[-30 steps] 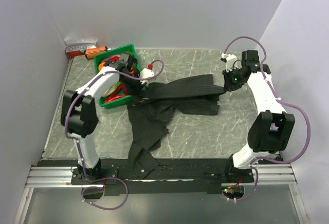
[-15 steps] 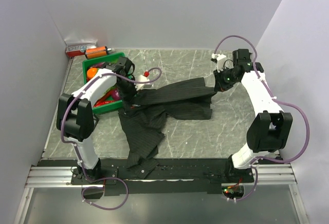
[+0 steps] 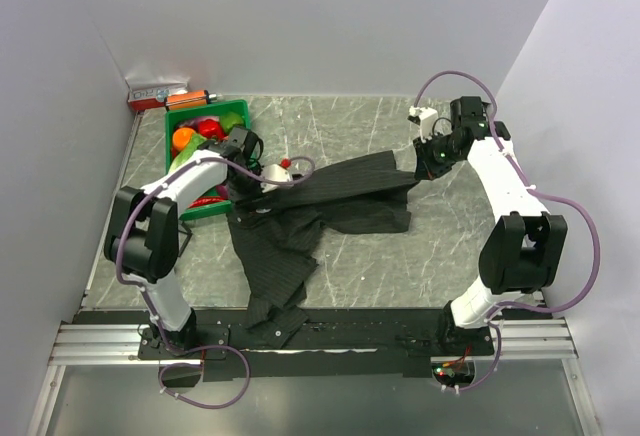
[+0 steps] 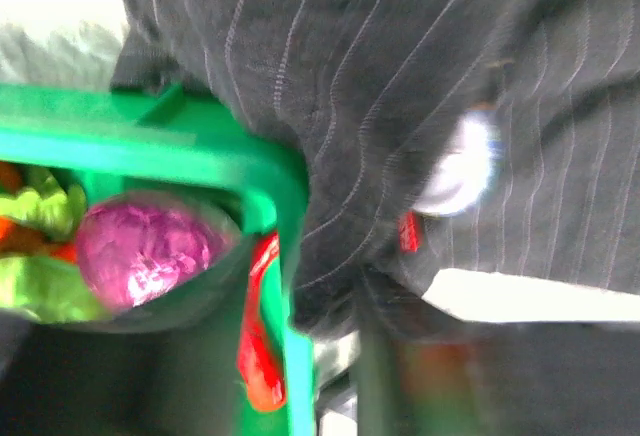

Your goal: Remove the brooch from the garment

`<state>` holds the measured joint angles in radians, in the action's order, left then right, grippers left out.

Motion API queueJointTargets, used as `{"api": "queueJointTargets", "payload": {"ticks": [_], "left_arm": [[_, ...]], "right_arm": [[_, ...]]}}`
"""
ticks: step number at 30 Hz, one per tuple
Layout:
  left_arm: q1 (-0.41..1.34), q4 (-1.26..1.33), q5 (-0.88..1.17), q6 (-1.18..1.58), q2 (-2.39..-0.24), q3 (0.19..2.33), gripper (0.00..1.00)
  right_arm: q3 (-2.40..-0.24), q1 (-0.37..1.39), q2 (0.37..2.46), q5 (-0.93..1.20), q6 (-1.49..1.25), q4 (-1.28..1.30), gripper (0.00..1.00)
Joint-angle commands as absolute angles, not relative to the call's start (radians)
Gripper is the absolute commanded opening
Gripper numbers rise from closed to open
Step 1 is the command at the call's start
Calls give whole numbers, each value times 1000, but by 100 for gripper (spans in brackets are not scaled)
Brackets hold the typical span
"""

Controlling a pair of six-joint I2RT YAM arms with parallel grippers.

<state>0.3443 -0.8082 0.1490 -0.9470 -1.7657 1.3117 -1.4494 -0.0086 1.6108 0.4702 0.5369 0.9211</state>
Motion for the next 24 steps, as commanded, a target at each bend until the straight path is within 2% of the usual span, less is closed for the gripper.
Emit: {"api": "queueJointTargets", "payload": {"ticks": [1,2,4,6,9,13,17,19,24], "left_arm": [[336,-862,35,-957,-1720,1340,61],[336,-879,90,-942,-1720,1367,74],[339,-906,155,-881,-1724,1457,84],[341,-951,262,-821,-1739,1562,88],[345,-953,395,-749,-1749,1666,88],[357,-858,517,-678,-1759,1677,88],[397,-824,462,-641,-1833,1677,85],[399,-848,437,-643,-1850,1667,80],[396,-764,370,-664,-1773,1455,80]], "right_arm": [[-1436,-9,1601,449,552,910,0],[-1436,-9,1606,446,552,908,0],[-1451,-11,1612,433,551,905,0],[-1462,-17,1599,426,551,890,0],[-1471,-35,1554,405,543,830,0],[-1477,-104,1523,319,506,764,0],[-1531,-219,1554,311,447,781,0],[-1566,-254,1569,313,448,804,0],[-1534,-268,1546,330,465,769,0]]}}
